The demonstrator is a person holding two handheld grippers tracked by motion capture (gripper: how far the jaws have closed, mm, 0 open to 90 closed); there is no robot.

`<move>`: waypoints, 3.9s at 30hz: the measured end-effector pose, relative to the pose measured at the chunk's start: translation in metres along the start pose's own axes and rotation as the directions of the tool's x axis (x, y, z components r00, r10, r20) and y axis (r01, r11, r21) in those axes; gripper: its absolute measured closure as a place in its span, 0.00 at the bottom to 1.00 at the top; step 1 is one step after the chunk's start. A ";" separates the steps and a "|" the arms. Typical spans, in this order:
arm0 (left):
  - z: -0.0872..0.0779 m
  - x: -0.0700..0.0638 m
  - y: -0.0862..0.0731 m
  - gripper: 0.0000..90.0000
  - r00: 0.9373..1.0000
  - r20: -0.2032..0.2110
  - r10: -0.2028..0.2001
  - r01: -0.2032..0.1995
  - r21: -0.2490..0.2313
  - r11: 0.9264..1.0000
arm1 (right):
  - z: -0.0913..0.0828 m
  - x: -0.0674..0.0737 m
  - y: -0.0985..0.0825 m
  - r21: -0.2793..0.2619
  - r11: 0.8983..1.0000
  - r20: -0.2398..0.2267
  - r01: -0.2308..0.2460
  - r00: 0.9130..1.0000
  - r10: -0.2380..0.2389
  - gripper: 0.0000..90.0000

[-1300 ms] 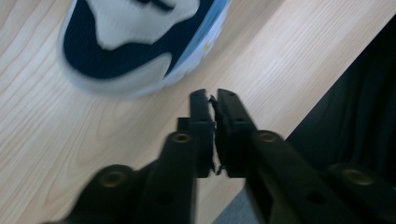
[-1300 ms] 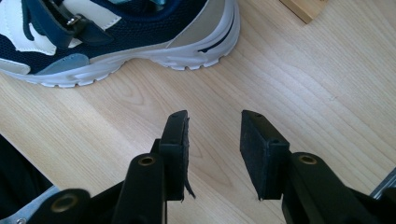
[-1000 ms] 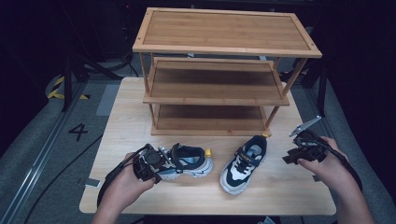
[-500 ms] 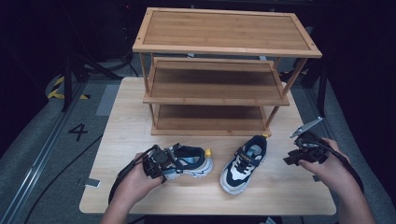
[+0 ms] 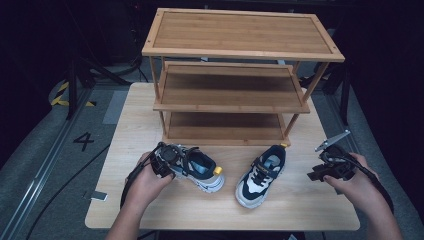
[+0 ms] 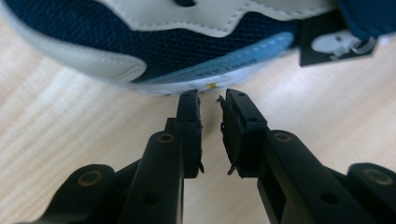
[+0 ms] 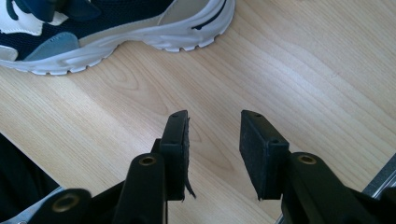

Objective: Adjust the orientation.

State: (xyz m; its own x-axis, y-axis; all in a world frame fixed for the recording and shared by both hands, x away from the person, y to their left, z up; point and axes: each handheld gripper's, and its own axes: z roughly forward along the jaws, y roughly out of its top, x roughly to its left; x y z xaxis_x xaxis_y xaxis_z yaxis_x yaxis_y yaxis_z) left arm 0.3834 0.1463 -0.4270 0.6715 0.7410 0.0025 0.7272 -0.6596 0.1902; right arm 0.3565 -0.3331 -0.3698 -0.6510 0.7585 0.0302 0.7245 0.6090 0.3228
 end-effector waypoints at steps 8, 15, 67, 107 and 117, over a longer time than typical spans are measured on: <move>-0.005 0.008 0.001 0.79 0.998 0.039 -0.039 0.039 -0.008 0.999 | 0.002 0.001 -0.003 0.002 1.000 -0.001 -0.003 1.000 0.003 0.69; -0.042 -0.011 -0.002 0.62 0.998 0.059 -0.014 0.017 -0.056 0.998 | -0.001 0.000 -0.001 -0.007 1.000 0.001 0.002 1.000 -0.002 0.69; -0.057 -0.121 0.068 0.85 0.930 0.010 0.367 -0.359 -0.182 0.915 | -0.009 0.005 -0.024 -0.012 1.000 -0.026 -0.029 0.999 0.029 0.68; -0.095 -0.089 -0.023 0.99 0.975 0.082 0.209 -0.198 -0.121 0.973 | -0.004 0.005 0.012 -0.053 0.997 -0.083 0.055 0.995 -0.059 0.67; -0.093 -0.088 -0.024 0.48 0.980 0.079 0.181 -0.167 -0.153 0.974 | -0.008 0.004 0.008 -0.075 0.996 -0.076 0.044 0.996 -0.050 0.67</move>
State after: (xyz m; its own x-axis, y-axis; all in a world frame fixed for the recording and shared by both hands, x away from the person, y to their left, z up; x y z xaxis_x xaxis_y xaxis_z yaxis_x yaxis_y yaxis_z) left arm 0.2940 0.1086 -0.3405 0.8010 0.5972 -0.0408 0.5740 -0.7470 0.3354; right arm 0.3582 -0.3270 -0.3598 -0.7015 0.7074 0.0862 0.6763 0.6227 0.3936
